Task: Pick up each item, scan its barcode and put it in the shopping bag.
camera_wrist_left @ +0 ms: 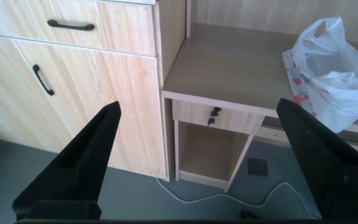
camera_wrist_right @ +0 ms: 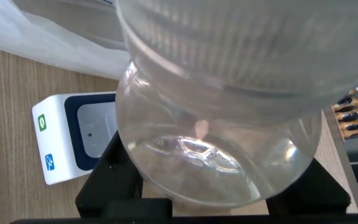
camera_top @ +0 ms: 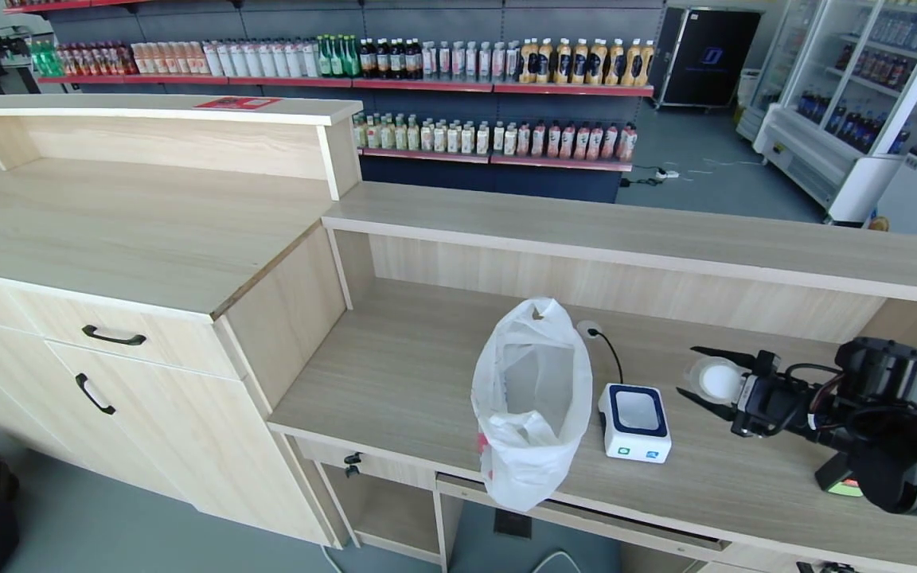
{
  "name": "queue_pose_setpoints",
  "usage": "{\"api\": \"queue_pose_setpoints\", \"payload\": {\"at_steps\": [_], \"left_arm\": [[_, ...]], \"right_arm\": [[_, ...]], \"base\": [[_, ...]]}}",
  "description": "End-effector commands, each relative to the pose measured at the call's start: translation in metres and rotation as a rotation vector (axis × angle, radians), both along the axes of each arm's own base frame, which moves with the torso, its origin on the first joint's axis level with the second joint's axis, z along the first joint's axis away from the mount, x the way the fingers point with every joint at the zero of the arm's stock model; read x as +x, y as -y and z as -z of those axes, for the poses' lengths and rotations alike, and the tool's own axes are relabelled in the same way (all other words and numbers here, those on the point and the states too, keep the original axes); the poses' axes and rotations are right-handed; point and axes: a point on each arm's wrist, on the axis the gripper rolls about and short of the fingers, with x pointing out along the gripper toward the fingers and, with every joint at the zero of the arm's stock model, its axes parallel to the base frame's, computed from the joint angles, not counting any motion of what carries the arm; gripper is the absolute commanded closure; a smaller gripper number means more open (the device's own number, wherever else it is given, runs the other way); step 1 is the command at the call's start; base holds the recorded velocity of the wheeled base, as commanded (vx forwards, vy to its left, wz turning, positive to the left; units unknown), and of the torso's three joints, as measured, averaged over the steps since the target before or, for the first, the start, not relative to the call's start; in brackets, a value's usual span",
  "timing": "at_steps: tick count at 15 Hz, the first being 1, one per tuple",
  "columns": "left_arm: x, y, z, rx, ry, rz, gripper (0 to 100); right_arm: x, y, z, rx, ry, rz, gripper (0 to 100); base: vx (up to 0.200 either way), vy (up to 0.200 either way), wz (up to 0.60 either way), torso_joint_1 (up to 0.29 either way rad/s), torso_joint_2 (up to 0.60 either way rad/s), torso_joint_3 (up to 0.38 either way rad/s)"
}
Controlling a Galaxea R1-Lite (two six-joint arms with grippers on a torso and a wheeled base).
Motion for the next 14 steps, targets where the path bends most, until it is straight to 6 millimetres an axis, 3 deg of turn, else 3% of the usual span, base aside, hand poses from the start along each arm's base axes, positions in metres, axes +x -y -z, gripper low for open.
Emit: {"api": "queue_pose_setpoints", "payload": {"at_steps": [1, 14], "left_arm": [[0.000, 0.000, 0.000, 0.000, 0.001, 0.000, 0], [0.000, 0.000, 0.000, 0.000, 0.001, 0.000, 0]], "right_arm": [[0.001, 0.000, 0.002, -0.001, -0.003, -0.002, 100], [0.011, -0.001, 0.016, -0.011, 0.010, -0.055, 100]], "base": [[0.000, 0.000, 0.00, 0.000, 0.00, 0.000], [0.000, 0.000, 0.00, 0.000, 0.00, 0.000]]}}
